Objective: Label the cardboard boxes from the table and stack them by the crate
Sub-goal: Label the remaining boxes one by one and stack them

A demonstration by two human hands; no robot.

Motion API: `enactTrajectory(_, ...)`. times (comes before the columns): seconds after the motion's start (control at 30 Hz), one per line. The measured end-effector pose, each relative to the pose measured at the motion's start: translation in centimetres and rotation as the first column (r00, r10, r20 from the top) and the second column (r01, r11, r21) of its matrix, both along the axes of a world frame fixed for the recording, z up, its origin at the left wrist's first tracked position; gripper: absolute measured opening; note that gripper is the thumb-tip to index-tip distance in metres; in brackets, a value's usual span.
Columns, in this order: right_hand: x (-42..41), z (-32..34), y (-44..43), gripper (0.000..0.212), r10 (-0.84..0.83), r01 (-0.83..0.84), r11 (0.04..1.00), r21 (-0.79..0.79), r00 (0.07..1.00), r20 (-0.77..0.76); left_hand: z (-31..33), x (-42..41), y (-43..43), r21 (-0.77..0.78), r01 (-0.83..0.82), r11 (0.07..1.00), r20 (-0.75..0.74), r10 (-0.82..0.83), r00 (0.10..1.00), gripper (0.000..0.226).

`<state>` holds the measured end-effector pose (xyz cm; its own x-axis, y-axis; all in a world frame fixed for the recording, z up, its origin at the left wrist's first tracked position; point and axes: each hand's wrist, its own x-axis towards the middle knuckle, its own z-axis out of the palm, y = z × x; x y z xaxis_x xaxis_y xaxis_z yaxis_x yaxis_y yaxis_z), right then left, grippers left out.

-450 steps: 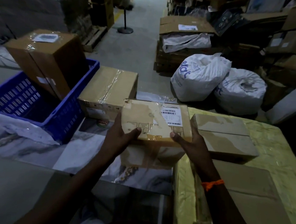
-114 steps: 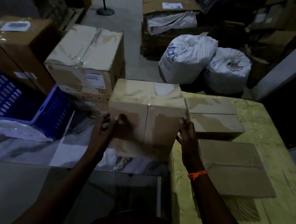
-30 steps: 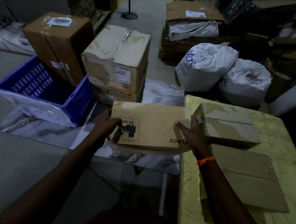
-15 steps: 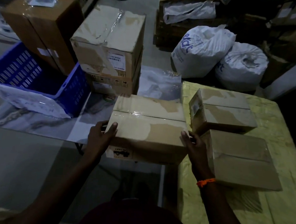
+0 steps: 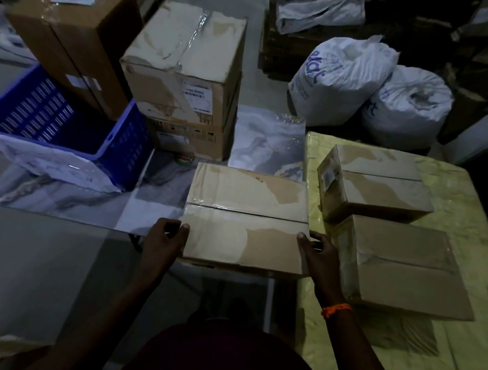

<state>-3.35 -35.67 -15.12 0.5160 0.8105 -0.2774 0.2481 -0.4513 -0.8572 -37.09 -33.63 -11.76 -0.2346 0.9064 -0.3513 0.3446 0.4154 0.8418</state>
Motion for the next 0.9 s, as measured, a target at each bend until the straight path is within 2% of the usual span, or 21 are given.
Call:
enactTrajectory(0.1,0.0,0.1,1.8,0.030,0.030,-0.030,1.000,0.010,0.999,-0.014,0.4,-0.1,1.9,-0.012,0.045,0.999,-0.012,-0.045,0.999,0.035)
enactTrajectory(0.23,-0.1,0.2,4.9,0.047,0.132,-0.132,0.991,0.016,0.991,-0.004,1.6,1.0,5.6,0.012,0.173,0.985,-0.097,-0.171,0.980,0.048)
enactTrajectory(0.33,-0.7,1.3,7.2,0.043,0.171,-0.169,0.985,0.021,0.983,-0.063,2.4,2.1,8.1,-0.027,0.181,0.983,-0.030,-0.181,0.983,0.057)
enactTrajectory(0.47,-0.7,2.3,8.5,0.046,0.138,-0.135,0.990,0.047,0.986,-0.088,2.3,2.6,9.5,-0.039,0.138,0.990,0.082,-0.135,0.987,0.071)
enactTrajectory(0.6,-0.3,3.7,8.4,0.048,0.081,-0.055,0.984,0.172,0.985,-0.150,4.1,3.8,9.4,0.017,0.069,0.998,0.156,-0.070,0.985,0.041)
enactTrajectory(0.77,0.1,6.0,8.5,0.063,-0.018,0.081,0.951,0.298,0.978,-0.207,5.8,4.4,9.1,0.175,-0.058,0.983,0.185,0.026,0.982,0.040)
enactTrajectory(0.9,0.1,6.9,7.7,0.058,-0.050,0.136,0.948,0.287,0.956,-0.289,6.0,4.2,8.4,0.216,-0.042,0.976,0.192,0.000,0.981,0.057)
